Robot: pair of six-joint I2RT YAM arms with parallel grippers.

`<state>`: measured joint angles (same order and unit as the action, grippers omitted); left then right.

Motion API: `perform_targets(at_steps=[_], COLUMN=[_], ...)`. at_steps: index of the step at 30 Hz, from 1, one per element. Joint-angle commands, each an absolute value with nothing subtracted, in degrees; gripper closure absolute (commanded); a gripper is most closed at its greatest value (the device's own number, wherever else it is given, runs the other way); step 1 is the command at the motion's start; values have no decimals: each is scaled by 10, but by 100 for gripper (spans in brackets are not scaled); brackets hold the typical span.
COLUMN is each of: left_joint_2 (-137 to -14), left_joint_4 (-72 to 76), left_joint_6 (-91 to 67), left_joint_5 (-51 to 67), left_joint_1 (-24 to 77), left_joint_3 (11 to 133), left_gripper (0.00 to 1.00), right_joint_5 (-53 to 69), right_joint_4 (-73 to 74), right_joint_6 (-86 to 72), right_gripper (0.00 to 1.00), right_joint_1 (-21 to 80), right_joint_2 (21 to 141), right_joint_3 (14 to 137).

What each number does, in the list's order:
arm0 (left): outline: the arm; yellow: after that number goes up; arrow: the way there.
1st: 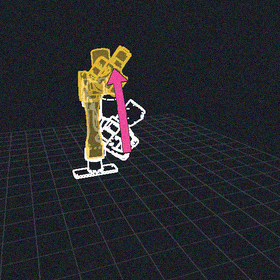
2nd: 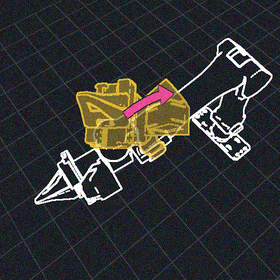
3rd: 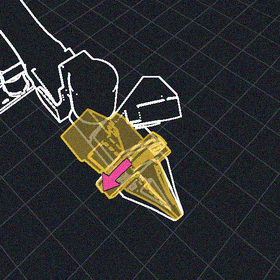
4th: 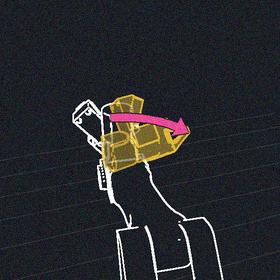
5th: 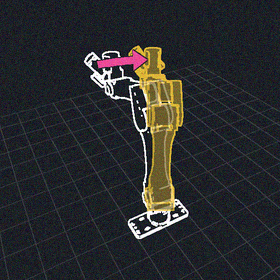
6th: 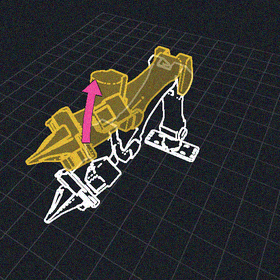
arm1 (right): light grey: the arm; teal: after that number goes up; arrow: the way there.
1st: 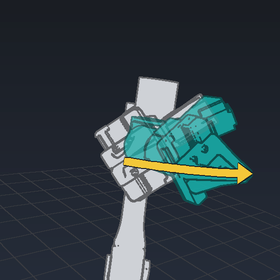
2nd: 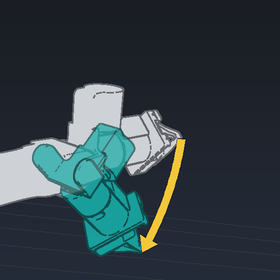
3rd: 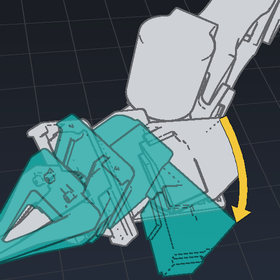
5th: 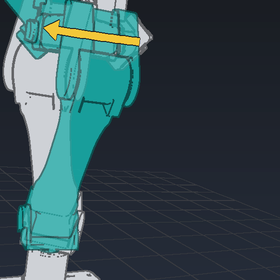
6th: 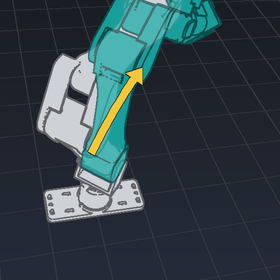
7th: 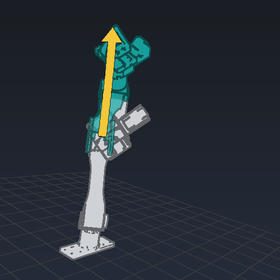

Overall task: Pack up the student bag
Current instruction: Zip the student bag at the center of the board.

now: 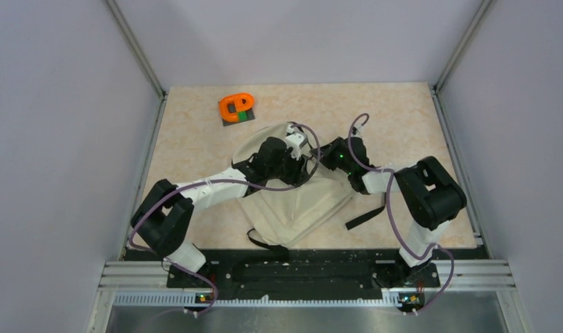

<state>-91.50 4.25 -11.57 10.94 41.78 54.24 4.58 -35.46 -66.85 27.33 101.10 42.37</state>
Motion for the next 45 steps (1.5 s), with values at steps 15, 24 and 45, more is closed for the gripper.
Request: perform_targets(at_steps=[15, 24, 45], left_joint_2=[-728, -715, -676], left_joint_4=[-104, -46, 24], left_joint_6=[-229, -255, -206], left_joint_5=[-60, -37, -61], left_joint_1=[402, 398, 399], left_joint_3=[483, 409, 405], left_gripper=[18, 40, 35], right_joint_5=[91, 67, -70], right_joint_4=[-475, -432, -241], right_joint_6=[-405, -337, -238], right_gripper=[100, 100, 100], right_joint_1=[332, 382, 460], right_joint_2=[922, 892, 872], right_joint_3=[424, 438, 525])
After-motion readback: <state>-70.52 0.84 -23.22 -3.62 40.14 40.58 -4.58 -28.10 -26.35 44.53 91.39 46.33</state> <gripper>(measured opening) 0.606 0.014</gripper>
